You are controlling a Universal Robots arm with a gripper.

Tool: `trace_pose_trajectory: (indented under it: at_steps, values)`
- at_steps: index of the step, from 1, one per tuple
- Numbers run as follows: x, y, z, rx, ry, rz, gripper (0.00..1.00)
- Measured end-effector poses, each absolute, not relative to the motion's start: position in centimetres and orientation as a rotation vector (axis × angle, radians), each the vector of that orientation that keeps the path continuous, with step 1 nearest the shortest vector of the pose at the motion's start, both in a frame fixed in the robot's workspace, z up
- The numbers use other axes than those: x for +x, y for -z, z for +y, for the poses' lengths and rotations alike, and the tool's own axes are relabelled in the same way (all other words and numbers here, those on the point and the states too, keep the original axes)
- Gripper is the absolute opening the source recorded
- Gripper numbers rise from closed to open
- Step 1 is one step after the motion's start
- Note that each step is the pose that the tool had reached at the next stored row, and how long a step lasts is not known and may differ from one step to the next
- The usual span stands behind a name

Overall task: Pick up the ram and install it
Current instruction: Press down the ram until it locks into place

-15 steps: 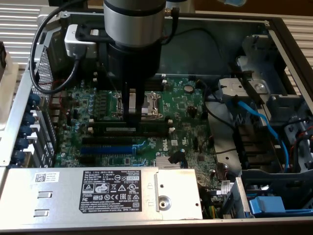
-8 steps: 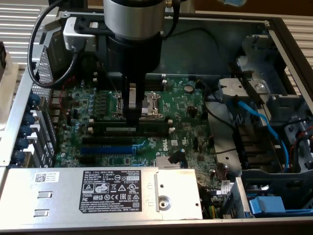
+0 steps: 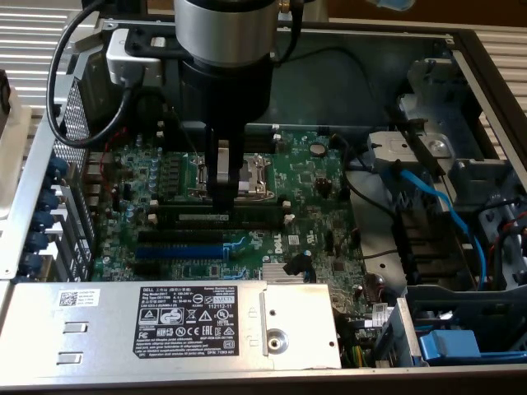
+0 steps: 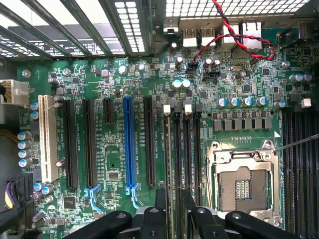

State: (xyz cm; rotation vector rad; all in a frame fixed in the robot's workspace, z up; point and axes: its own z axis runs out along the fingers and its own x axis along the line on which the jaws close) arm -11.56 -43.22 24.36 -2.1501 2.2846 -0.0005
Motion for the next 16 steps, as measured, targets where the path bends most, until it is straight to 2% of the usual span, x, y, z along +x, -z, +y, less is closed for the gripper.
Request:
trace_pose_trajectory:
  at_steps: [5, 6, 7, 8, 9, 10, 16]
  values:
    - [-11.56, -24.36, -43.22, -2.15, 0.0, 2.285, 0.27]
    - [-11.57, -24.36, -43.22, -2.15, 0.001, 2.285, 0.25]
    - [-11.56, -24.36, -43.22, -2.15, 0.0, 2.285, 0.18]
    - [-11.56, -24.36, -43.22, -2.15, 0.0, 2.285, 0.18]
    - [-11.56, -24.36, -43.22, -2.15, 0.0, 2.285, 0.11]
    - [-11.56, -24.36, -43.22, -2.15, 0.0, 2.285, 0.1]
    - [-11.56, -24.36, -43.22, -2.15, 0.0, 2.285, 0.1]
